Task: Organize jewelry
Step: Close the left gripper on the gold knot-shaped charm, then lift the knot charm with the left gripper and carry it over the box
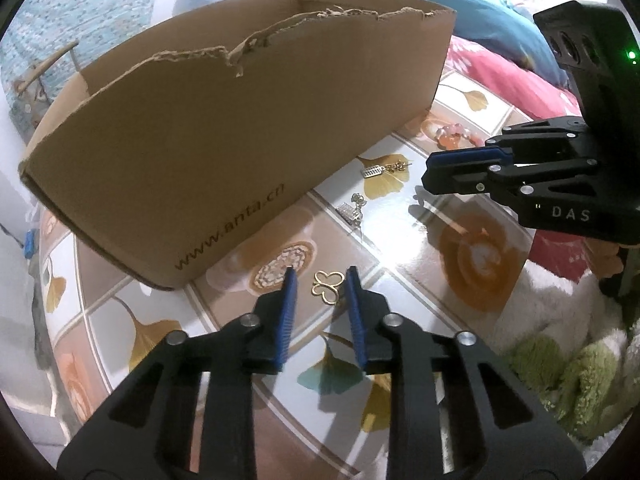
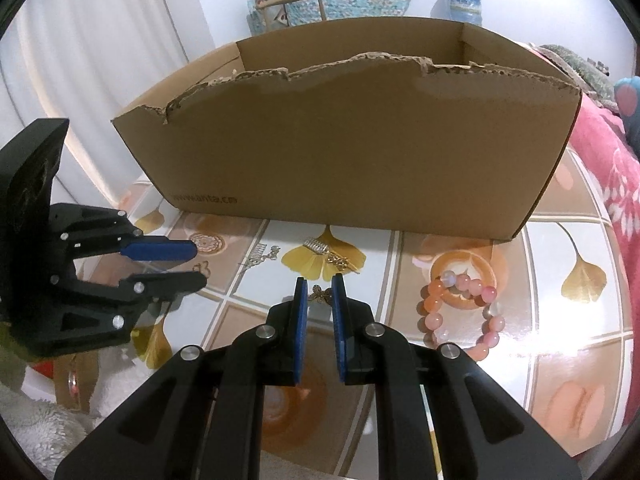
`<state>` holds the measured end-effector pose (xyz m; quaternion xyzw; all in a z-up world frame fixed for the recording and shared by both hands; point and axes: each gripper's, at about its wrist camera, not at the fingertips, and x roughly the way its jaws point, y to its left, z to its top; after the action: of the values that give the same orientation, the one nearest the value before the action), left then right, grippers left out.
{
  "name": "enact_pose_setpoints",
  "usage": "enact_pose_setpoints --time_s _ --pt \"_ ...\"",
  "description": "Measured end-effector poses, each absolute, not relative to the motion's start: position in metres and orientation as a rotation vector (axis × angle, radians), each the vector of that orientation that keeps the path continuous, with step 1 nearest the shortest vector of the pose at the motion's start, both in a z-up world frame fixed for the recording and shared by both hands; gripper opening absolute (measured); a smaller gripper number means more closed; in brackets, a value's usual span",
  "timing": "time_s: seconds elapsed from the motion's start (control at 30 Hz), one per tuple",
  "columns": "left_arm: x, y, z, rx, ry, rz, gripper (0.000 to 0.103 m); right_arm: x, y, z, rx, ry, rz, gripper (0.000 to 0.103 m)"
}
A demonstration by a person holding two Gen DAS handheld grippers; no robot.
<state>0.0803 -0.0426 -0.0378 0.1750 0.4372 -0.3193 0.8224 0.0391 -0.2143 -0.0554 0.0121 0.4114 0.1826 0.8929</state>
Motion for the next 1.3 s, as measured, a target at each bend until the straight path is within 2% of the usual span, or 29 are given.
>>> enact_pose_setpoints --time_s 0.17,1.1,1.17,1.3 --pt "0.08 -0.048 -0.037 0.419 0.931 -0.722 0.013 0.039 -0.212 -0.056 0.029 0.854 0.384 0.012" --pt "0.068 -0.053 -0.026 0.471 0.877 -0.743 0.011 0.039 -0.216 -0.048 0.026 0.819 0.378 0.012" --pt "0.067 -0.053 -0.023 0.466 0.868 -0.737 0.0 0.037 -0.216 -0.047 0.026 0.812 0.377 0.012" --pt "0.062 -0.051 -0.015 0.455 0.845 -0.729 0.0 0.033 -0.217 -0.04 0.019 0.786 0.374 0.012"
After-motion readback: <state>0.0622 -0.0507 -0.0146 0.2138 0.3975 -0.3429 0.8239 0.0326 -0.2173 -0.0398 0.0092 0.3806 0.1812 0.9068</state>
